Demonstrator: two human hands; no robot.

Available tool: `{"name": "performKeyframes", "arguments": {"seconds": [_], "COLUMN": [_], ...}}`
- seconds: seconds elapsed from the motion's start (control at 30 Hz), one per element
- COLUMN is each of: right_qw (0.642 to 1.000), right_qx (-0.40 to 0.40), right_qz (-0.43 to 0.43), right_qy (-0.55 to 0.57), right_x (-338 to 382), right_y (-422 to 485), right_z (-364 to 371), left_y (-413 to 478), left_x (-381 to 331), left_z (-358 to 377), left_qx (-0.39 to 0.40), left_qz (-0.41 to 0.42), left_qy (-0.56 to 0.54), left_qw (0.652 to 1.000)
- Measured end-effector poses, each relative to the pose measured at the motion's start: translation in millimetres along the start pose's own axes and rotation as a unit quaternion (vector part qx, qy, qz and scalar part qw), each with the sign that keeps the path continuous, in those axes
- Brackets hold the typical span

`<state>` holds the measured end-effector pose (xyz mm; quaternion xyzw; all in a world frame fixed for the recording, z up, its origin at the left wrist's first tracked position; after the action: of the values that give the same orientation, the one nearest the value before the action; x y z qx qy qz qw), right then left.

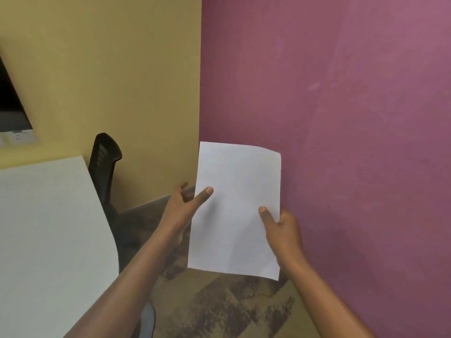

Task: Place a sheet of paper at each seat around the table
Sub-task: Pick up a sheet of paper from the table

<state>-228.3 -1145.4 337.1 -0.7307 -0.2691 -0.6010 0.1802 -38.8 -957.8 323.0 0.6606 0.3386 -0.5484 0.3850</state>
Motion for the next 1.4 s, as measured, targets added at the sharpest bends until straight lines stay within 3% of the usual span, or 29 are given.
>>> {"name": "performKeyframes", "arguments": {"seconds": [0.1, 0.17, 0.43, 0.7, 1.4], "right_qw": [0.999, 0.997, 0.980, 0.957, 0.909], "right_qx": [0.043, 0.075, 0.199, 0.290, 0.417], "right_qz": [0.011, 0.012, -0.004, 0.010, 0.005], "right_qy": [0.019, 0.025, 0.012, 0.013, -0.016], "right_x": [-6.2, -9.4, -0.6, 9.9, 43.9], "right_y": [55.2, 94.4, 226.8, 307.6, 449.7], "right_z": [22.9, 39.7, 114.4, 216.4, 605.9], "left_y": [35.3, 58.4, 143.1, 219.2, 441.4], "left_x": [39.8, 54.5, 85.5, 109.2, 180.9], "left_z": [30.5, 39.4, 31.0, -26.0, -303.8], "left_qx": [0.109, 0.124, -0.006, -0.120, -0.327], "left_qz": [-0.059, -0.072, -0.094, -0.078, -0.017], "left_qy": [-0.113, -0.141, -0.193, -0.223, -0.224], "left_qw": [0.986, 0.980, 0.977, 0.964, 0.918]}}
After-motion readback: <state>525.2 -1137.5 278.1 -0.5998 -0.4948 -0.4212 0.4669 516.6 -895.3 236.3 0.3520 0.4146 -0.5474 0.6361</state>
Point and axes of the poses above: each hand's wrist, its own y-axis towards the middle knuckle, its own z-axis out of the palm, x = y × z, the point moved 9 cm from there along y, towards the middle knuckle, and after that the axes turned 8 degrees about z, right-handed, at the moved point
